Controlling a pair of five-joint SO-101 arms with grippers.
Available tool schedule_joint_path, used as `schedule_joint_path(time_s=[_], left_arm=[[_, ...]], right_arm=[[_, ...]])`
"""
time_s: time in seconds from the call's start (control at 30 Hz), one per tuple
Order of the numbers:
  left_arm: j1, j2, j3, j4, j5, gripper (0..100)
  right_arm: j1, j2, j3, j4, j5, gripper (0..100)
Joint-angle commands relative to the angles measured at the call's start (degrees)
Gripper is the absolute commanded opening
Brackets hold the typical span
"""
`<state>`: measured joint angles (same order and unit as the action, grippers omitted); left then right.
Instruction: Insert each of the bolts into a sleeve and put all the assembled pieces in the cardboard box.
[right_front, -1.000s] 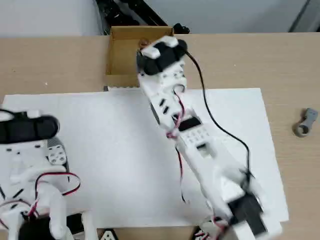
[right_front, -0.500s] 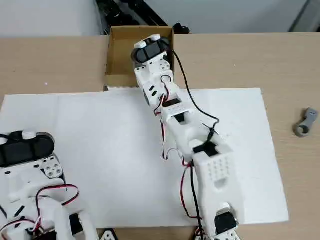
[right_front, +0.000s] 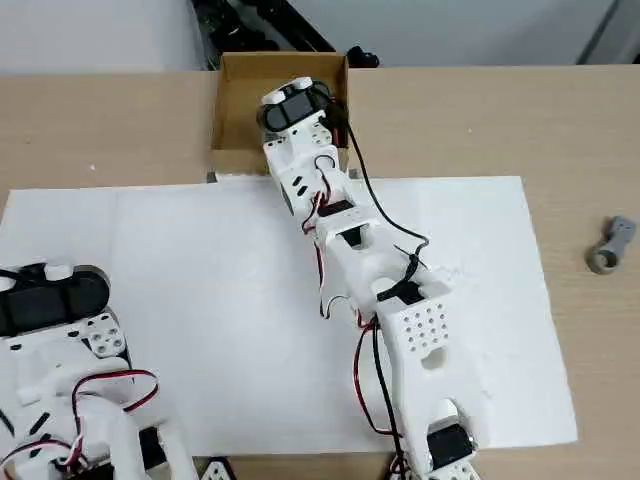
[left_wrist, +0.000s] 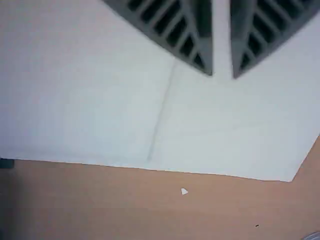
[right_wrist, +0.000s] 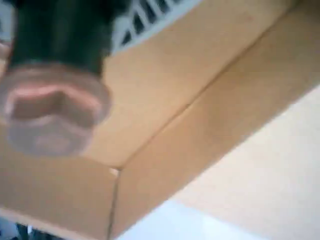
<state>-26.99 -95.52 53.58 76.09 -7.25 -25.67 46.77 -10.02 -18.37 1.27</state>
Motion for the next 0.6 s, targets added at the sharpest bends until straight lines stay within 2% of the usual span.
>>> schedule_joint_path(time_s=[0.0,0.27,0.43,0.47,0.57], left_arm=[[-0.26,0.09,-0.04,-1.67,0.09,1],[-0.26,-0.18,-0.4,-1.76,0.0,1],[-0.26,0.0,-0.22,-1.76,-0.09,1],[-0.26,0.0,-0.13,-1.76,-0.09,1],[-0.26,-0.26,-0.04,-1.76,-0.09,1]], right_arm=[[-0.4,-1.19,-3.34,2.15,-0.09,18.3],[-0.13,-2.33,-3.34,2.77,0.0,14.6],[-0.13,-7.34,-3.25,3.12,0.09,3.5],[-0.13,-8.84,-3.16,4.26,0.09,0.2],[-0.13,-13.76,-3.16,11.47,0.0,0.4]])
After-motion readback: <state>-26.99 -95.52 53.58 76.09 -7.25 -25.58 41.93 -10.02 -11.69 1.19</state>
